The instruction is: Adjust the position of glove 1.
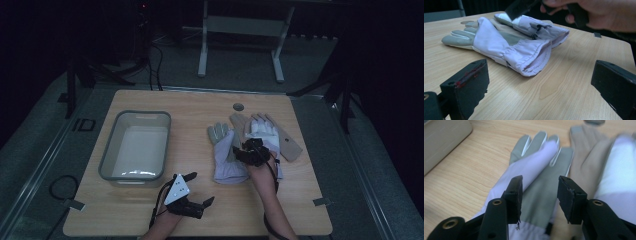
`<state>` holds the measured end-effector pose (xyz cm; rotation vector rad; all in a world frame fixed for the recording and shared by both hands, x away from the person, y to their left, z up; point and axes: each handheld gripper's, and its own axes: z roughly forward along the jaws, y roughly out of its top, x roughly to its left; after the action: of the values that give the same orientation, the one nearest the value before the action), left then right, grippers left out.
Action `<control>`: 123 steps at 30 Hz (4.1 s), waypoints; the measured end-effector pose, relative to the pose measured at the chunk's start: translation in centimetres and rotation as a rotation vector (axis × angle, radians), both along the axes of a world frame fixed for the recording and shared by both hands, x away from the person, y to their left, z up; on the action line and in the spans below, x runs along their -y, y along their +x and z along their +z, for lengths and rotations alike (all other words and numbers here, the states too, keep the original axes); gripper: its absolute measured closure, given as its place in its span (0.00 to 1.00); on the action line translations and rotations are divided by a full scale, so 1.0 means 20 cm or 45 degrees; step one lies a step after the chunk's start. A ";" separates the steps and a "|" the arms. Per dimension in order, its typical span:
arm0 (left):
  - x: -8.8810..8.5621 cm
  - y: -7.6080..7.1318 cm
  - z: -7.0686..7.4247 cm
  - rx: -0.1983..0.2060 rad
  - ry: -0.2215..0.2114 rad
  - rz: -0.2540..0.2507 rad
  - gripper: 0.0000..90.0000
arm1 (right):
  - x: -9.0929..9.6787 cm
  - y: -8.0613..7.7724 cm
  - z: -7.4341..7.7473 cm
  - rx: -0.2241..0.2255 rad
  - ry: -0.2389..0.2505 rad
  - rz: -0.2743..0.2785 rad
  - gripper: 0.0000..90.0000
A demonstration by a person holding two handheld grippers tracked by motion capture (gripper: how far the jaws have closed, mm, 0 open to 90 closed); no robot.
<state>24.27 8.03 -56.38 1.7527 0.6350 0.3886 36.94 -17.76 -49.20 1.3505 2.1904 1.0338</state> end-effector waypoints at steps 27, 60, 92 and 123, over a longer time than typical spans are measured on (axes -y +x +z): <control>0.00 0.00 0.00 -0.008 -0.008 0.008 0.02 | 0.57 0.19 0.04 -0.123 -0.191 0.082 0.60; 0.00 0.01 0.00 -0.016 -0.010 0.015 0.02 | 0.55 0.20 -0.10 -0.214 -0.106 0.058 0.88; -0.01 0.00 0.00 -0.014 -0.013 0.016 0.02 | 0.12 0.08 0.39 -0.103 -0.039 0.241 0.88; -0.01 0.00 0.00 -0.012 -0.014 0.014 0.02 | -0.13 0.16 0.01 -0.252 -0.202 0.264 0.70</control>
<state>24.35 8.16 -56.39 1.7422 0.6527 0.3839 40.11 -15.24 -48.91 1.2204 2.5431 0.8015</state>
